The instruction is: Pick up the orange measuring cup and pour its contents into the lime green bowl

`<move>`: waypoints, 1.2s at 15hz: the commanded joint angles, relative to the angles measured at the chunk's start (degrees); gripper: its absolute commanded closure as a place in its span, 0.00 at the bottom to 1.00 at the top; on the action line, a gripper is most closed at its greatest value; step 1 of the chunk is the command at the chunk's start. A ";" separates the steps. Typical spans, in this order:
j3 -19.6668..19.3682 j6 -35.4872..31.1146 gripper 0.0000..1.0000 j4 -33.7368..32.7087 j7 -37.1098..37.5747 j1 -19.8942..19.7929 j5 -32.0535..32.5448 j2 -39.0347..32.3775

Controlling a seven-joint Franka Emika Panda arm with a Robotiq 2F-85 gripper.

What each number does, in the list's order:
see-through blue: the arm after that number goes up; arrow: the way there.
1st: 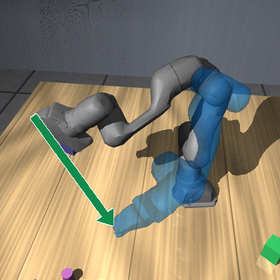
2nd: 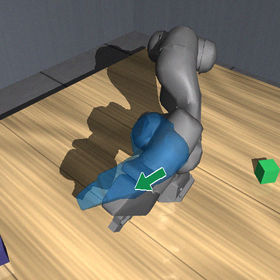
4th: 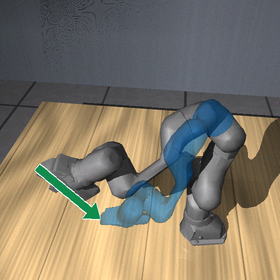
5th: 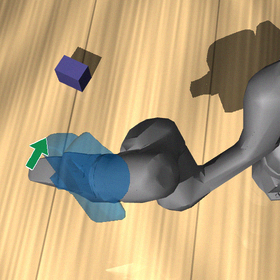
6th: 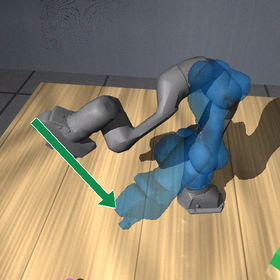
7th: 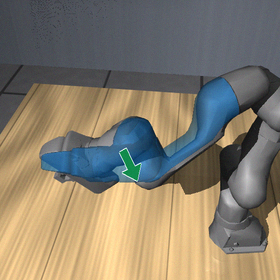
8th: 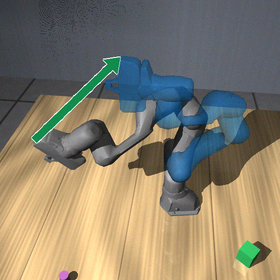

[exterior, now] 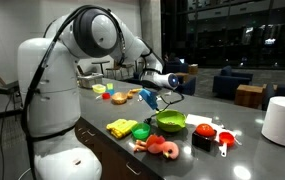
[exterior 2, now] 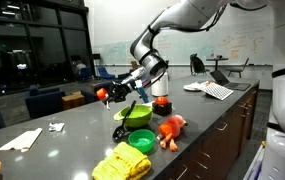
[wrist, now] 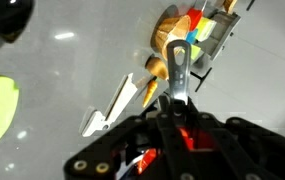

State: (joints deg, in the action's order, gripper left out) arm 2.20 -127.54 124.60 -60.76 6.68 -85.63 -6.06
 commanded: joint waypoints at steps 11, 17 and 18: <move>4.65 0.60 0.96 -14.08 51.51 4.49 57.39 -13.96; 7.78 6.67 0.96 -26.52 55.08 5.09 66.32 -22.01; 8.08 7.61 0.96 -29.02 55.50 5.43 67.62 -23.62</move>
State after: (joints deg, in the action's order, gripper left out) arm 8.99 -123.59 103.18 -7.52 11.81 -21.71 -25.17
